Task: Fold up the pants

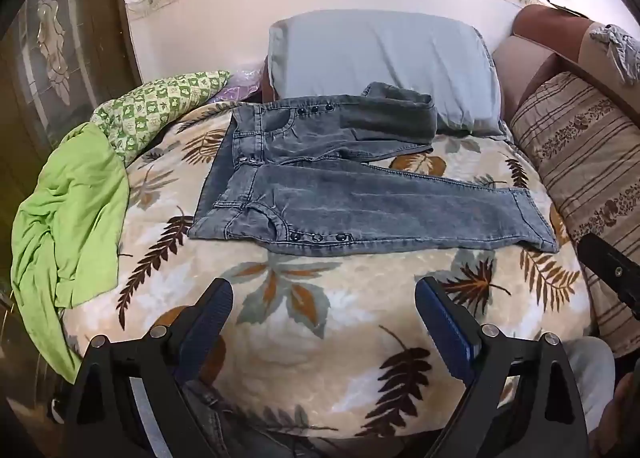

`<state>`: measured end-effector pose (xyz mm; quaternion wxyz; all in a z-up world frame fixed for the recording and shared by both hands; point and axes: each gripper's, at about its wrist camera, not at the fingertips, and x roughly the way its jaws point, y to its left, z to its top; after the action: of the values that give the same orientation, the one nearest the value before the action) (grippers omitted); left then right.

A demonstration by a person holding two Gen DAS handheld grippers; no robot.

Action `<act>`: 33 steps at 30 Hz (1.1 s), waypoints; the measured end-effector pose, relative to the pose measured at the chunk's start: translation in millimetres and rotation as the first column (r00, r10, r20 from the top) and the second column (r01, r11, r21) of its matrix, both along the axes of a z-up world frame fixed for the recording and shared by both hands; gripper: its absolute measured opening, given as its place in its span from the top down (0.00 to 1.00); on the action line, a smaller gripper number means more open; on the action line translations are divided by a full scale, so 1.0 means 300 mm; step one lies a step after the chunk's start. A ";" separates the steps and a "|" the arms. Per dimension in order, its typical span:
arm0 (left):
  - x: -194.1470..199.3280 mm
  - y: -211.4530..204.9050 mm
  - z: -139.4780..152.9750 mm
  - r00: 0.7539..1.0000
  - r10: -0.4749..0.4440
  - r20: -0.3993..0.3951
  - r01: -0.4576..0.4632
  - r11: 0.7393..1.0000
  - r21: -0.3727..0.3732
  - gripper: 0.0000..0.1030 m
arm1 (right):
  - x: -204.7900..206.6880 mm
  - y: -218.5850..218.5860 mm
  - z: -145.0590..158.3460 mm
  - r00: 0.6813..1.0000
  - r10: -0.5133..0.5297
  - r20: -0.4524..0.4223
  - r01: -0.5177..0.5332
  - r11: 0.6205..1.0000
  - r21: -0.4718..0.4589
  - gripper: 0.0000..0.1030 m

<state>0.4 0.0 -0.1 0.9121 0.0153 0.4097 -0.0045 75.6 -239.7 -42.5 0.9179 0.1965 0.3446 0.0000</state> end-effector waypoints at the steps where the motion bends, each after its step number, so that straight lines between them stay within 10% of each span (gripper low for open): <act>1: 0.003 0.001 -0.001 1.000 0.000 -0.004 0.000 1.000 0.000 0.09 | 0.013 0.010 0.005 1.000 0.006 -0.009 -0.007 1.000 -0.020 0.10; 33: 0.009 0.042 0.023 0.999 0.029 0.017 -0.029 0.999 -0.018 0.09 | 0.019 0.041 0.047 0.999 0.028 -0.015 -0.029 0.997 -0.074 0.10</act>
<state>3.0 12.7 6.8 0.9156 0.0012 0.4020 0.0054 81.2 -227.4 -28.5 0.9221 0.1573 0.3535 -0.0010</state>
